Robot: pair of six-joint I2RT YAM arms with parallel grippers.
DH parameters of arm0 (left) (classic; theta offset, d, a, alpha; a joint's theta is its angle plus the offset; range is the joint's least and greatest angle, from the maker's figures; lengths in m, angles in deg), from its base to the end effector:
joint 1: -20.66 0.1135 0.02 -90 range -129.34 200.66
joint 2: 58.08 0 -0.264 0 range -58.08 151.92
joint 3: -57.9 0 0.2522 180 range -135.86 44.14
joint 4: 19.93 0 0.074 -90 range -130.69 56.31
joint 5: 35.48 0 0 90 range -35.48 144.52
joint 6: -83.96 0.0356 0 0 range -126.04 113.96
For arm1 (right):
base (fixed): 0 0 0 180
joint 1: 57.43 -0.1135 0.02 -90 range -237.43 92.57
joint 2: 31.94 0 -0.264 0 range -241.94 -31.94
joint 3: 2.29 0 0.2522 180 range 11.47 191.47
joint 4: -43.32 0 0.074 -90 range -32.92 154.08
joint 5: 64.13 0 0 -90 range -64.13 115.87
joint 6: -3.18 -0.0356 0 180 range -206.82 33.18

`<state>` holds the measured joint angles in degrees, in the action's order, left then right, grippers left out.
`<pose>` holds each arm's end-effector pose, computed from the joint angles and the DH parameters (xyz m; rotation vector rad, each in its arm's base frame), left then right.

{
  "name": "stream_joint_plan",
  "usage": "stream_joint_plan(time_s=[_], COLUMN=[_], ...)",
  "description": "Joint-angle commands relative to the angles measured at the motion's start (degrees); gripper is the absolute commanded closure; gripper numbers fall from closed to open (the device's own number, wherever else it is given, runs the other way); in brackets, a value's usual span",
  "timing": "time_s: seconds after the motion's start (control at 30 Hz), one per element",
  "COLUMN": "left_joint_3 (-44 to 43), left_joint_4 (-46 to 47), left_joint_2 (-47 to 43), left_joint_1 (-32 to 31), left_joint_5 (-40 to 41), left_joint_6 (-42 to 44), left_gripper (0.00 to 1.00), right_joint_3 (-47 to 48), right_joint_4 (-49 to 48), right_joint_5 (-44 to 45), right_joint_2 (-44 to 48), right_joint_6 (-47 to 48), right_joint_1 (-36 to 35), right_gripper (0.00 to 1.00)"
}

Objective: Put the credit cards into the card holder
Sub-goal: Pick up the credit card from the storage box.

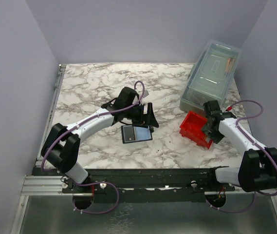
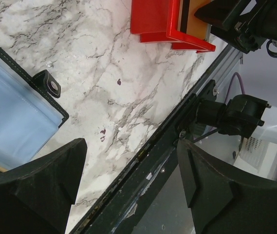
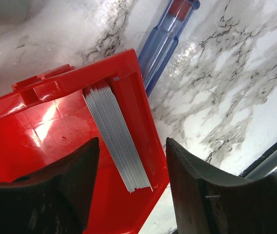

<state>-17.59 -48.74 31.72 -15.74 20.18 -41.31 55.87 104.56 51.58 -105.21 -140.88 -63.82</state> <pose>0.2609 -0.2173 0.2445 0.3623 2.5156 -1.2704 0.2129 0.0083 0.1975 1.1541 2.4306 -0.3683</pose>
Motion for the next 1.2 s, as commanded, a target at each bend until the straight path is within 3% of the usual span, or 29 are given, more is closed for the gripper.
stream_joint_plan(time_s=[0.0,0.7,1.17], left_joint_3=[0.30,0.21,0.39], left_joint_4=[1.16,1.64,1.84], left_joint_2=[-0.76,0.38,0.03], left_joint_1=[-0.32,-0.41,-0.51], left_joint_5=[-1.90,-2.96,-3.26], left_joint_6=[1.08,0.81,0.73], left_gripper=[0.18,0.18,0.18], right_joint_3=[0.36,2.80,3.44], right_joint_4=[2.62,9.60,9.96], right_joint_5=[-0.59,0.56,0.46], right_joint_2=[1.03,3.06,3.45], right_joint_6=[-1.96,-4.73,-4.47], right_joint_1=[0.18,0.15,0.20], right_gripper=[0.41,0.46,0.60])
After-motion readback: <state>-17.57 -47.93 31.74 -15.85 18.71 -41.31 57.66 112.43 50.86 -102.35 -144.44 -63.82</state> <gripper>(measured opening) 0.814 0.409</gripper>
